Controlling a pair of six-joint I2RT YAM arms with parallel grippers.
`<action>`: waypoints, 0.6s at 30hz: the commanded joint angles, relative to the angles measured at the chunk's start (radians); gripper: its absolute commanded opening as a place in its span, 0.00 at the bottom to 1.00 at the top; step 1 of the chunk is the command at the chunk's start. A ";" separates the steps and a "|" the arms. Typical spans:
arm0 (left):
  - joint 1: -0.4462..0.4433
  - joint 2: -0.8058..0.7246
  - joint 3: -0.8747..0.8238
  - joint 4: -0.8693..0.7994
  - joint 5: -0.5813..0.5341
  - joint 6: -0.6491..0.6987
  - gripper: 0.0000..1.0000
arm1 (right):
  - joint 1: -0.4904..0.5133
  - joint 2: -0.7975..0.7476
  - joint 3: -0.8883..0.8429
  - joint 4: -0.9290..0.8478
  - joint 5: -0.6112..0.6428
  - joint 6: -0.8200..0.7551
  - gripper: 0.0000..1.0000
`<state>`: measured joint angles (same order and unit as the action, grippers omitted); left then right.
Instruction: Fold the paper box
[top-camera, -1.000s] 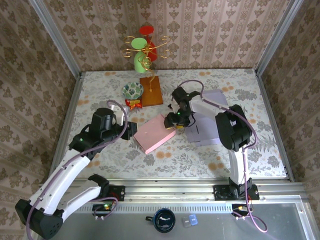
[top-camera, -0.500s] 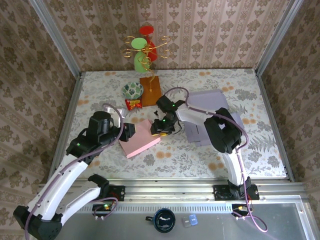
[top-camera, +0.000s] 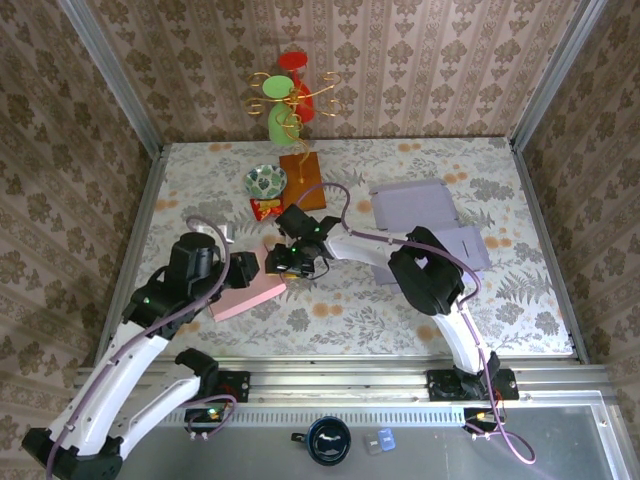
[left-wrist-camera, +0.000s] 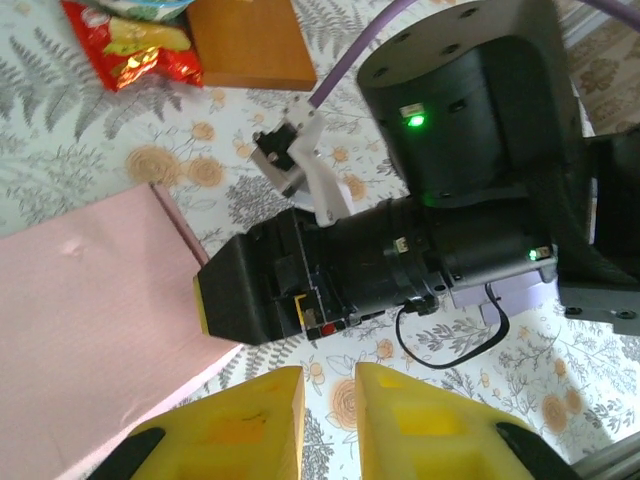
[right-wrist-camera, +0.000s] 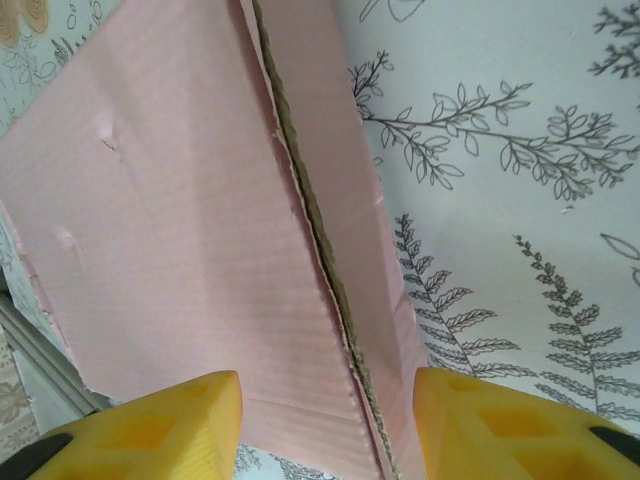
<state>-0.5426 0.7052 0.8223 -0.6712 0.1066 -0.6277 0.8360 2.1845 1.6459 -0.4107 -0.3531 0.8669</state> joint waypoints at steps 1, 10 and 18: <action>-0.002 0.031 0.023 -0.038 0.020 -0.081 0.23 | -0.012 -0.109 -0.020 -0.004 0.110 0.021 0.54; -0.128 0.361 0.077 0.253 0.126 -0.204 0.27 | -0.189 -0.642 -0.467 -0.035 0.250 0.114 0.55; -0.276 0.769 0.129 0.654 0.146 -0.416 0.30 | -0.596 -1.111 -0.810 -0.185 0.136 0.152 0.53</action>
<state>-0.7803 1.3918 0.9005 -0.2073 0.2279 -0.9352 0.3309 1.1530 0.9077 -0.4831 -0.1719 0.9920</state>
